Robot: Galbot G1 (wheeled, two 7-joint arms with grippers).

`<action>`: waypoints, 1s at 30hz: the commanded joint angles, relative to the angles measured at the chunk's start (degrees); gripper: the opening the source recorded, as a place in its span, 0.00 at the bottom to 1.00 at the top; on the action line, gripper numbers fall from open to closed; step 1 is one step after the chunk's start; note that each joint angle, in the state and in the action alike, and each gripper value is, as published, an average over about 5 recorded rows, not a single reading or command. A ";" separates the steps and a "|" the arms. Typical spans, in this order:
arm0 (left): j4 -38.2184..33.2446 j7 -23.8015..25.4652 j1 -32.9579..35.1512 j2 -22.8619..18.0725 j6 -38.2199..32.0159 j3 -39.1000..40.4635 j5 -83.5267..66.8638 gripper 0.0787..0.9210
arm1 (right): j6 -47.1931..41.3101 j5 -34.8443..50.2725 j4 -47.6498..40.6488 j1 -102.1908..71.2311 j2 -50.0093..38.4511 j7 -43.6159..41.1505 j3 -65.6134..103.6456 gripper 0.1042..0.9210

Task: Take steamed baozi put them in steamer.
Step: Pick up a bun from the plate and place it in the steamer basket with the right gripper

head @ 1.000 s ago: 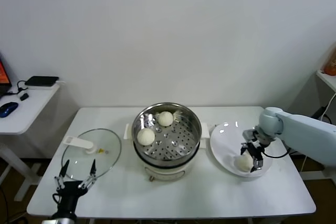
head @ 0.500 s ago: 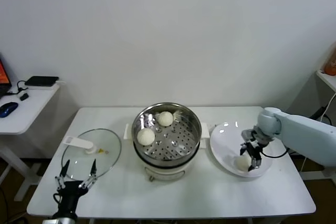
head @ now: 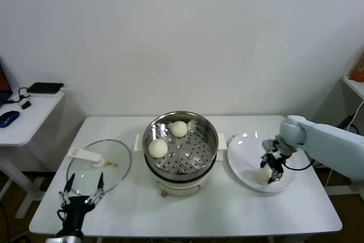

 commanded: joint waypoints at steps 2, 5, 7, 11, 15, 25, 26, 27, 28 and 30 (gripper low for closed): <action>-0.05 0.01 -0.07 0.01 0.12 0.15 0.06 0.88 | 4.59 -0.10 5.88 10.47 -0.58 -1.32 -3.28 0.65; -0.07 0.01 -0.14 -0.04 0.22 0.36 0.26 0.88 | 8.11 -0.63 9.76 16.12 -0.60 -2.26 -5.34 0.65; -0.10 0.03 -0.19 -0.07 0.28 0.50 0.38 0.88 | 10.29 -0.96 12.31 20.33 -0.18 -2.80 -6.32 0.65; -0.18 0.06 -0.14 -0.14 0.39 0.73 0.46 0.88 | 14.93 -2.58 16.34 27.30 1.84 -3.64 -6.99 0.65; -0.52 0.06 -0.13 -0.45 0.60 1.04 0.69 0.88 | 19.44 -5.02 19.57 32.26 4.62 -4.05 -6.66 0.66; -1.25 0.05 -0.29 -1.26 1.22 1.28 1.25 0.88 | 28.43 -13.46 23.33 33.14 12.39 -3.30 -1.37 0.66; -1.36 0.04 -0.24 -1.26 1.31 1.21 1.24 0.88 | 29.01 -14.33 23.51 32.60 13.19 -3.15 -0.76 0.66; -1.46 0.03 -0.20 -1.26 1.38 1.14 1.23 0.88 | 29.50 -15.28 23.67 31.96 14.03 -2.98 -0.16 0.66; -1.55 0.03 -0.16 -1.24 1.45 1.06 1.23 0.88 | 30.01 -16.27 23.79 31.30 14.79 -2.84 0.35 0.66; -1.69 0.04 -0.15 -1.20 1.60 0.92 1.22 0.88 | 31.11 -18.50 23.98 29.60 16.41 -2.59 1.39 0.66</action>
